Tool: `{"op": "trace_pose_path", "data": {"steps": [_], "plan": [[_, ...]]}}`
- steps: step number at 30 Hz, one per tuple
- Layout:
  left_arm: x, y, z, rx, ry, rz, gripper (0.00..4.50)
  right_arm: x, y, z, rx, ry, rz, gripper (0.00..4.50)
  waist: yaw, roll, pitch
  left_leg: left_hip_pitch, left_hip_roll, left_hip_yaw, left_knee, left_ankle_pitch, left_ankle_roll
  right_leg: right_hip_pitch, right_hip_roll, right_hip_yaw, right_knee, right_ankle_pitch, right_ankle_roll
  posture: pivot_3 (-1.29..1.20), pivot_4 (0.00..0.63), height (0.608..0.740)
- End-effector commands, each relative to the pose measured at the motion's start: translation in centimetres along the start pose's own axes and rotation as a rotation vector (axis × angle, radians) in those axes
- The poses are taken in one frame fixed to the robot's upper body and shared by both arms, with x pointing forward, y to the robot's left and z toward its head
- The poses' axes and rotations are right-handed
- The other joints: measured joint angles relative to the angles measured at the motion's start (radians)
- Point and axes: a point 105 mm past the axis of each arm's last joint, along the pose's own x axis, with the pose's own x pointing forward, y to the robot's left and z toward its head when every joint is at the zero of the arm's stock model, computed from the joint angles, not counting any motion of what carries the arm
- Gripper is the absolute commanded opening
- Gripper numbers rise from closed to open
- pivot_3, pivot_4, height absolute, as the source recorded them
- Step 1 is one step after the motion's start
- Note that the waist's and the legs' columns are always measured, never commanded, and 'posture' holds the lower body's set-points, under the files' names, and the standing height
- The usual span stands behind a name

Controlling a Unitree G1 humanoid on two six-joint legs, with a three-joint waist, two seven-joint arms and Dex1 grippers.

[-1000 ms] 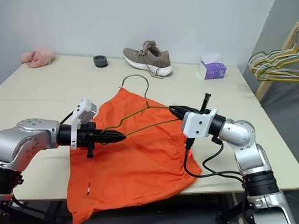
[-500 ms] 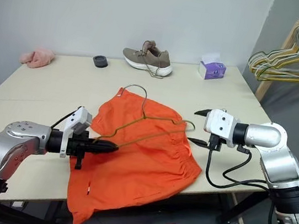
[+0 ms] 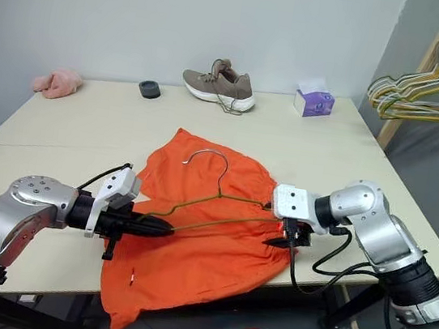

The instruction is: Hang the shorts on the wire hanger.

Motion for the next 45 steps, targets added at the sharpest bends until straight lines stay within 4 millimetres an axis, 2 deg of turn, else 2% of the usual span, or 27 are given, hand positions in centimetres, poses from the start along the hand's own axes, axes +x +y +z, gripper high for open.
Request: {"op": "trace_pose_path", "data": {"steps": [1, 8, 14, 18, 22, 29, 35, 41, 45], "plan": [[-0.1, -0.5, 0.8, 0.054, -0.004, -0.018, 0.0, -0.1, -0.4, 0.4, -0.042, 0.019, 0.016, 2.49, 0.0, 0.0, 0.0, 0.0, 0.0, 0.0, 0.0, 0.0, 0.0, 0.0, 0.0, 0.0, 0.0, 0.0, 0.0, -0.16, 0.027, 0.74], [0.2, -0.8, 0.9, 0.05, -0.026, -0.023, 0.0, 0.2, 0.7, -0.3, 0.028, 0.019, 0.084, 0.04, 0.0, 0.0, 0.0, 0.0, 0.0, 0.0, 0.0, 0.0, 0.0, 0.0, 0.0, 0.0, 0.0, 0.0, 0.0, -0.16, 0.026, 0.74], [0.3, -0.6, 1.3, 0.059, -0.052, -0.013, 0.0, -0.2, 1.3, -0.9, 0.043, 0.036, 0.104, 0.04, 0.0, 0.0, 0.0, 0.0, 0.0, 0.0, 0.0, 0.0, 0.0, 0.0, 0.0, 0.0, 0.0, 0.0, 0.0, -0.17, 0.027, 0.74], [0.5, 0.6, 1.4, 0.094, -0.068, 0.057, 0.0, -1.1, 1.7, -1.5, 0.066, 0.047, 0.089, 0.04, 0.0, 0.0, 0.0, 0.0, 0.0, 0.0, 0.0, 0.0, 0.0, 0.0, 0.0, 0.0, 0.0, 0.0, 0.0, -0.17, 0.03, 0.74], [0.3, 1.5, 2.8, 0.066, -0.173, 0.103, 1.07, -1.8, 1.7, -1.8, 0.094, 0.047, 0.063, 0.0, 0.0, 0.0, 0.0, 0.0, 0.0, -0.001, 0.0, 0.0, 0.0, 0.0, 0.0, -0.001, 0.0, 0.0, 0.0, -0.18, 0.033, 0.74], [-0.6, 2.8, 2.9, 0.054, -0.215, 0.197, 3.23, -2.9, 1.7, -2.8, 0.191, 0.035, 0.011, 0.0, -0.003, 0.0, 0.0, 0.0, 0.0, 0.0, 0.0, 0.0, 0.0, 0.0, 0.0, 0.0, 0.0, 0.001, 0.001, -0.18, 0.036, 0.74], [-3.6, 4.1, 1.3, -0.025, -0.207, 0.319, 3.23, -4.4, 1.8, -4.4, 0.372, 0.001, -0.111, 0.0, -0.002, 0.0, 0.0, 0.0, 0.0, 0.0, 0.0, 0.0, 0.0, 0.0, 0.0, 0.0, 0.0, 0.0, 0.0, -0.19, 0.041, 0.74], [-4.7, 5.4, 0.0, -0.07, -0.207, 0.424, 3.23, -5.7, 2.1, -5.5, 0.527, -0.035, -0.207, 0.0, -0.001, -0.001, 0.0, 0.0, 0.0, 0.0, 0.0, 0.0, 0.0, 0.0, 0.0, 0.0, 0.0, 0.0, 0.0, -0.2, 0.046, 0.74], [-5.4, 6.9, -1.8, -0.121, -0.205, 0.543, 3.23, -7.2, 2.5, -7.1, 0.694, -0.042, -0.304, 0.0, -0.001, -0.001, 0.0, 0.0, 0.0, 0.0, 0.0, 0.0, 0.0, 0.001, 0.0, 0.0, 0.0, 0.0, 0.0, -0.21, 0.049, 0.74]]}}
